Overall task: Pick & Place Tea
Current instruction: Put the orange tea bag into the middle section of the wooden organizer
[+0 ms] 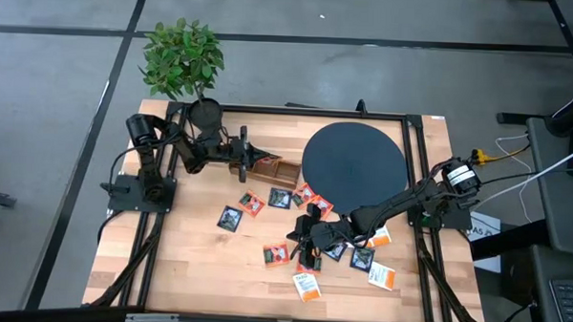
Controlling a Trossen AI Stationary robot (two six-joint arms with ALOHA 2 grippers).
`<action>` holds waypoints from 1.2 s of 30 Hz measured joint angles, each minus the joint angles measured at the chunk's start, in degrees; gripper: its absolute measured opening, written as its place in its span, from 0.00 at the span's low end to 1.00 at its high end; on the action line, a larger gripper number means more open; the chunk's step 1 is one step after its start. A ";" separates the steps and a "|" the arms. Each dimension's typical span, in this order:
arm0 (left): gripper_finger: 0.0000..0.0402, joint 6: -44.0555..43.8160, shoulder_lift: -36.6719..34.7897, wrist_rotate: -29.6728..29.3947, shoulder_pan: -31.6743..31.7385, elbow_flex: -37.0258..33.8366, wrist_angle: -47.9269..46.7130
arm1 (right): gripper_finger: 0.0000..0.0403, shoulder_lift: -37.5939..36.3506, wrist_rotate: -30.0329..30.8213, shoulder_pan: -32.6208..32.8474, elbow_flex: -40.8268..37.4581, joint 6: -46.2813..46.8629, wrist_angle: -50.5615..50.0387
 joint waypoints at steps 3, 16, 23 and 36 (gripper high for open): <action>0.00 -0.13 0.00 0.00 0.00 -0.02 -0.31 | 0.02 0.00 0.00 0.00 0.00 -0.04 0.00; 0.00 3.50 -0.02 -0.02 0.00 0.23 -1.51 | 0.02 0.00 0.02 0.00 0.00 -0.16 0.00; 0.05 4.79 -0.04 -1.68 0.00 2.62 -7.28 | 0.02 0.00 -0.02 0.00 0.00 0.26 0.00; 0.18 4.82 -0.04 -2.97 -0.04 3.16 -7.13 | 0.02 0.00 -0.49 0.00 0.00 1.28 -0.04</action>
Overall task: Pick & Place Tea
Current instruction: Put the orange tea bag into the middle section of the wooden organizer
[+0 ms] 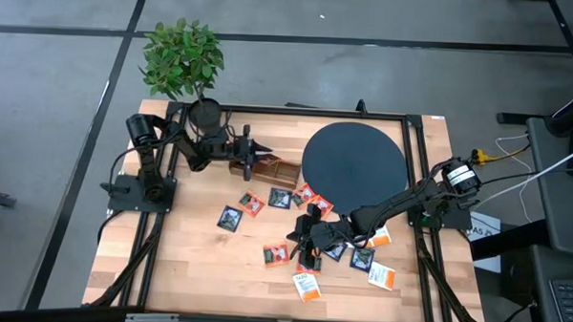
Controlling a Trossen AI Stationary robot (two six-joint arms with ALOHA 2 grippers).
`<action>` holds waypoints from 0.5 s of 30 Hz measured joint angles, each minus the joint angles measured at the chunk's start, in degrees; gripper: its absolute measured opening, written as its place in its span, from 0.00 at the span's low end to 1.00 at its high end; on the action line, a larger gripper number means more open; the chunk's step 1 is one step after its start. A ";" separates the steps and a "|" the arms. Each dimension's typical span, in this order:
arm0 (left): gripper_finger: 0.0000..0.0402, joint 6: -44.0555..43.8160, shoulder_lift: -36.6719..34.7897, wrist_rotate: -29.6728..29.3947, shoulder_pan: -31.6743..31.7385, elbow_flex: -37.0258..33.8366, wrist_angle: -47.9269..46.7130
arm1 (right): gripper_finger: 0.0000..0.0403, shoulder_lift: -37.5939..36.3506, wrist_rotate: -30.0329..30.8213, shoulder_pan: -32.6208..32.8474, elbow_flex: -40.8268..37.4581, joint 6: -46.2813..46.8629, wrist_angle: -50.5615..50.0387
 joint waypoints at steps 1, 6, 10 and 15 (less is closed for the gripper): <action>0.18 0.01 -0.01 0.02 0.00 0.01 1.28 | 0.02 0.00 -0.01 0.00 0.00 0.01 0.00; 0.19 -0.03 -1.29 0.15 0.00 0.03 4.18 | 0.02 0.00 -0.10 0.02 0.00 0.02 -0.11; 0.19 -1.94 -3.58 0.16 0.02 0.03 4.15 | 0.02 0.00 -0.10 0.00 0.00 0.02 -0.35; 0.19 -3.82 -8.26 0.19 0.00 -0.10 0.17 | 0.02 -1.21 -2.19 0.00 0.00 -0.82 -1.72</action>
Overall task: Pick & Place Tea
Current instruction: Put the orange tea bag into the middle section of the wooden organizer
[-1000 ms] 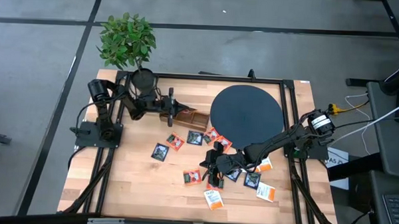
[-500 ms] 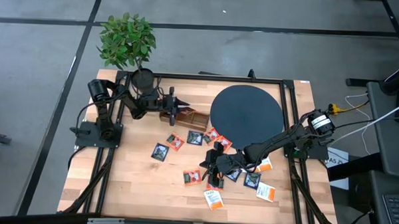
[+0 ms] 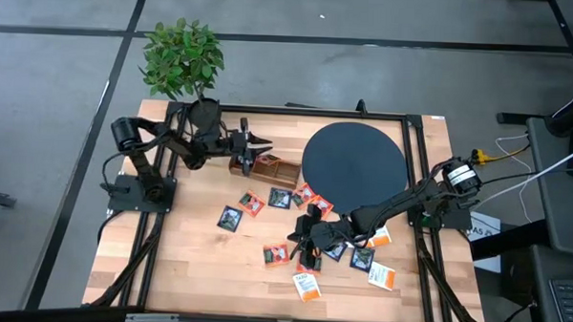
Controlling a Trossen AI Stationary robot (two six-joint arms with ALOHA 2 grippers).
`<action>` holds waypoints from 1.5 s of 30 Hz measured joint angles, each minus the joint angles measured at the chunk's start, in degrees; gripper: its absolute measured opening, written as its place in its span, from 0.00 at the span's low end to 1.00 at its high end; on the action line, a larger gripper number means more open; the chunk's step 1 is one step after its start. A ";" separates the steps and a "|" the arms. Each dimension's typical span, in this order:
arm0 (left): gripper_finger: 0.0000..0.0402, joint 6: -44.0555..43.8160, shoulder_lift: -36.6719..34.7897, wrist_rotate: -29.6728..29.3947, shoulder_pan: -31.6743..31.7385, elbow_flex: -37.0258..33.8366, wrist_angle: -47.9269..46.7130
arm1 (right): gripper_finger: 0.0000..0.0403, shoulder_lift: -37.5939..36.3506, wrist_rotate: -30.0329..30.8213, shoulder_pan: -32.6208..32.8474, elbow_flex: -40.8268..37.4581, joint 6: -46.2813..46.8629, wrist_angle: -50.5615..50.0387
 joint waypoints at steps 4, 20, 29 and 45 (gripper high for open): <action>0.19 -0.52 -6.00 -0.10 -0.82 0.69 -12.12 | 0.02 -4.89 -3.19 -0.18 0.09 -5.51 -5.12; 0.36 14.27 -17.86 -27.71 -14.48 28.00 -85.25 | 0.02 -12.36 -4.11 -6.42 -17.61 -9.97 11.91; 0.45 14.44 -15.04 -29.02 -17.04 40.92 -101.49 | 0.02 -12.23 -6.77 -6.90 -29.77 -1.51 30.29; 0.45 18.72 4.82 -31.63 -13.79 55.64 -118.80 | 0.02 -12.23 -0.26 -4.27 -31.52 -1.06 33.85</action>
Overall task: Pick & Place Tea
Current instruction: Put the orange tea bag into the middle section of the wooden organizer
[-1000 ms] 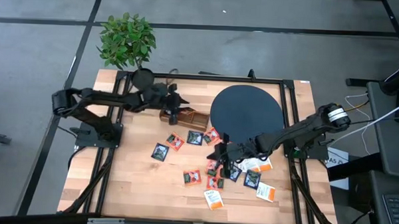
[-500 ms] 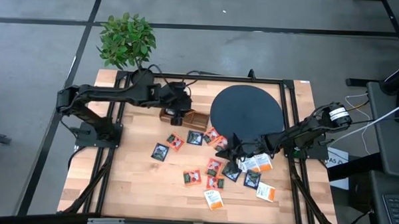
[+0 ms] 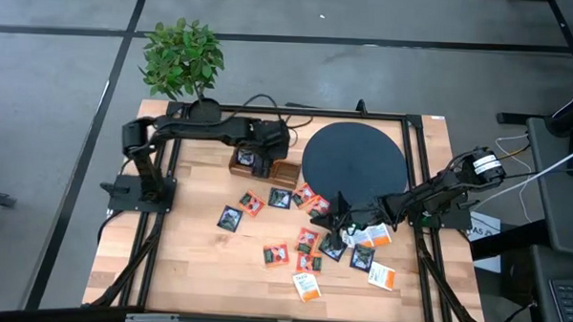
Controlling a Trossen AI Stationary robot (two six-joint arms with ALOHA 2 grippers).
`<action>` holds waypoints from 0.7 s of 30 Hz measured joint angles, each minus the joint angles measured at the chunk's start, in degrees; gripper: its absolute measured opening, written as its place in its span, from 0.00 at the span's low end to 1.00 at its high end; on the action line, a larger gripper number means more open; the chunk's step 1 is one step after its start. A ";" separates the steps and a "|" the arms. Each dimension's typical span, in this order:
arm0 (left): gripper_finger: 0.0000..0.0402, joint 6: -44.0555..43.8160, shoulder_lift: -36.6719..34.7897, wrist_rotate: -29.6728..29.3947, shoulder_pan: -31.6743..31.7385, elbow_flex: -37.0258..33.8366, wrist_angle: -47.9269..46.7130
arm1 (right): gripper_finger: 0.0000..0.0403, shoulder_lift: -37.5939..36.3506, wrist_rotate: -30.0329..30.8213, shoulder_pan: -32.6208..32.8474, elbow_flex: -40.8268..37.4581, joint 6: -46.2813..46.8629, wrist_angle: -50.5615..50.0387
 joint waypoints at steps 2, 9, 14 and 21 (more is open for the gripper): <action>0.45 0.55 0.91 -0.55 0.02 0.95 -0.44 | 0.02 0.00 0.00 0.32 0.00 -0.19 -0.05; 0.45 1.11 1.58 0.19 0.04 1.69 -1.46 | 0.02 0.00 0.05 1.55 0.00 -0.90 0.01; 0.45 1.14 1.58 0.04 0.62 1.67 -5.13 | 0.02 0.00 0.07 1.69 0.00 -2.39 -0.02; 0.44 1.14 1.58 -0.01 0.82 1.67 -4.54 | 0.02 0.00 0.07 1.69 0.00 -3.45 -0.03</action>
